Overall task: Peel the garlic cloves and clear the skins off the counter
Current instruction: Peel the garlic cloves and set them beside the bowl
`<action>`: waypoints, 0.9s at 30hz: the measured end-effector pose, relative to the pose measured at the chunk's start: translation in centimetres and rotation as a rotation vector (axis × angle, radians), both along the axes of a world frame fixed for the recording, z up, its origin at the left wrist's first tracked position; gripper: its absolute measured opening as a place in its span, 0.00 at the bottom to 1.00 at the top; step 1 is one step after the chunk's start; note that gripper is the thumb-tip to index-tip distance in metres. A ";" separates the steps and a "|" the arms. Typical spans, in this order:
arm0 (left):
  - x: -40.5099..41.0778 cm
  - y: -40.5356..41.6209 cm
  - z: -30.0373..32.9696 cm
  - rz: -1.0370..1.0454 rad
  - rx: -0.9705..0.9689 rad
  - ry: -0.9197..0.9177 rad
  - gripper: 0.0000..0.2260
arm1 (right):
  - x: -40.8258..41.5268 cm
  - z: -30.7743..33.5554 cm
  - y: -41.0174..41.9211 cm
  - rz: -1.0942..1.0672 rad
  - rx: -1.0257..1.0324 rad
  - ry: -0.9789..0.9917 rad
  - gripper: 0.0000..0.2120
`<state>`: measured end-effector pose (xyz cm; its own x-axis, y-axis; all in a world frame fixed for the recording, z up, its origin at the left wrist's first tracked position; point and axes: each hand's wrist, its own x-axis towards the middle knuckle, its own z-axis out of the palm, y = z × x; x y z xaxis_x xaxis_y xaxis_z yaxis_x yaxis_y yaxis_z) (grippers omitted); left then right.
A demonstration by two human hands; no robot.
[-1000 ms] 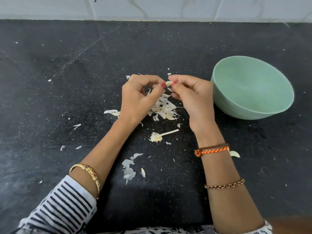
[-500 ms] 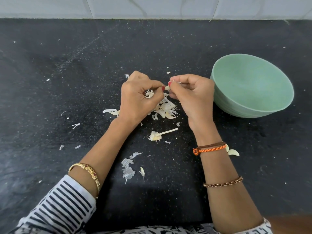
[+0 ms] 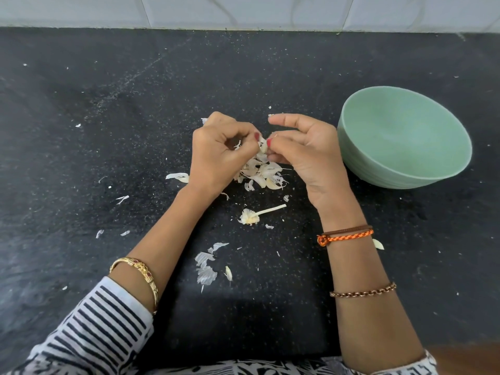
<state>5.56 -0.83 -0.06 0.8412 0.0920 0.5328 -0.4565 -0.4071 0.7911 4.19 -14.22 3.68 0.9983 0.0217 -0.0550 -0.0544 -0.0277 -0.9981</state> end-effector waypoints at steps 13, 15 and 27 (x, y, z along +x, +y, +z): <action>0.3 0.1 -0.4 -0.027 -0.006 0.110 0.08 | 0.1 -0.4 0.2 -0.180 -0.018 -0.096 0.07; 0.3 0.1 -0.2 -0.044 -0.031 0.101 0.04 | 0.2 -0.5 0.1 -0.206 -0.028 -0.113 0.08; -0.2 -0.2 -0.1 -0.023 -0.040 0.073 0.08 | 0.1 -0.4 0.3 -0.222 -0.002 -0.094 0.07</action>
<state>5.36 -1.01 -0.19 0.8800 0.0920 0.4661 -0.4057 -0.3650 0.8380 4.33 -13.91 3.23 0.9792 -0.1993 0.0391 0.0342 -0.0277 -0.9990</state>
